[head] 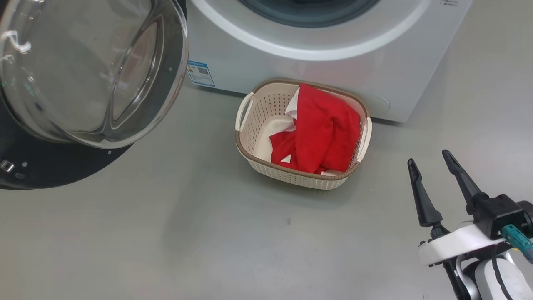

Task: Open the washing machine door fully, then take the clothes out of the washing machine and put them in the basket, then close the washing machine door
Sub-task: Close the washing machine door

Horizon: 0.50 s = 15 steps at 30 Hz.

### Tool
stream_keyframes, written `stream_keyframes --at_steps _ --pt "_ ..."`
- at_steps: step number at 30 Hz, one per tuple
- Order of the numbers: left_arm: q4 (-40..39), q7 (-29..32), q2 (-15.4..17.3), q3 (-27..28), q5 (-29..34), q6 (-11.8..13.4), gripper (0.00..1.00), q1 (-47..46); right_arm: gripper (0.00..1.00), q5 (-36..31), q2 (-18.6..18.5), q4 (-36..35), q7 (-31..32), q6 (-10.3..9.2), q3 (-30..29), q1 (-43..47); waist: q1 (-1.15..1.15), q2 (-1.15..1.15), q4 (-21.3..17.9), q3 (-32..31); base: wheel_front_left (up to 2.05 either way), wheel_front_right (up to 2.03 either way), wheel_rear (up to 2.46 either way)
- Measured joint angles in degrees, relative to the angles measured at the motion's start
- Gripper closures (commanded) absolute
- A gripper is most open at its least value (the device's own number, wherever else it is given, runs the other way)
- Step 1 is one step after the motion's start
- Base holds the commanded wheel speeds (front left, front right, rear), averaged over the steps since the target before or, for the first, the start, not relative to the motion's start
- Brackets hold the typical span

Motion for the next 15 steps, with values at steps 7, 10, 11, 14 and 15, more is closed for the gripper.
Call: stream_keyframes --at_steps 7,10,11,14,15 --pt "6.3 3.4 2.1 -0.2 -0.9 1.1 1.00 -3.7 0.00 0.0 -0.9 -0.5 0.8 0.08 -0.1 -1.0 0.00 0.00 -1.0 1.9 0.00 0.00 0.00" --pt "8.6 4.7 2.6 -1.4 -0.9 1.2 1.00 -5.2 0.00 0.0 -1.0 -0.5 0.9 0.08 -0.5 -1.0 0.00 0.00 -1.3 2.3 0.00 0.00 0.00" --pt "9.4 4.8 2.8 -1.6 -0.9 1.2 1.00 -5.5 0.00 0.0 -1.1 -0.5 0.9 0.09 -0.5 -1.0 0.00 0.00 -1.3 2.3 0.00 0.00 0.00" --pt "11.4 5.3 3.8 -1.6 -0.8 1.3 1.00 -6.4 0.00 0.0 -1.1 -0.5 0.9 0.10 -0.5 -1.0 0.00 0.00 -1.4 2.5 0.00 0.00 0.00" --pt "12.0 5.3 4.1 -1.6 -0.8 1.4 1.00 -6.7 0.00 0.0 -1.1 -0.5 0.9 0.10 -0.5 -1.0 0.00 0.00 -1.5 2.5 0.00 0.00 0.00"
